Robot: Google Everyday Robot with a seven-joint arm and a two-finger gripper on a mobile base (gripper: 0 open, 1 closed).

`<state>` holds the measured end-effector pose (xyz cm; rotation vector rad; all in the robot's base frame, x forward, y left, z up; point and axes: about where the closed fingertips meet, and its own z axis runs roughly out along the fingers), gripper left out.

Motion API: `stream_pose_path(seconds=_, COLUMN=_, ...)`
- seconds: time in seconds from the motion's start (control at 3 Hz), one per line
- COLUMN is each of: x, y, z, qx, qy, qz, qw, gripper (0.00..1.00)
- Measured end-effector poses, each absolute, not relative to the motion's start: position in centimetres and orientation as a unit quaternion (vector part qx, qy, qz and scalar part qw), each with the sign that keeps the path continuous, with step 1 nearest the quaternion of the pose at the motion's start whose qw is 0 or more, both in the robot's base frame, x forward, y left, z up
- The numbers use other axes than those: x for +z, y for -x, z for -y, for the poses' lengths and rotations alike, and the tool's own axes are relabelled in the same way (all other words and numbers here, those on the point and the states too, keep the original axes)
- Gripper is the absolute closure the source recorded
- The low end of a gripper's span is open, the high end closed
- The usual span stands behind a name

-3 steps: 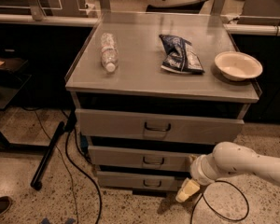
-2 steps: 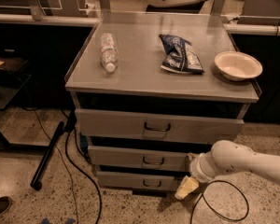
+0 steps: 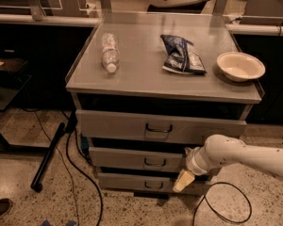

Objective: Open middle drawer

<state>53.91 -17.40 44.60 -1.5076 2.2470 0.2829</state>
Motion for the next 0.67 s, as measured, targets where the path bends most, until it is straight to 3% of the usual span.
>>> stream_pose_path(seconds=0.67, x=42.4, y=-55.1, z=16.4, qx=0.101, qy=0.557, qz=-0.802, qw=0.191, gripper=0.00)
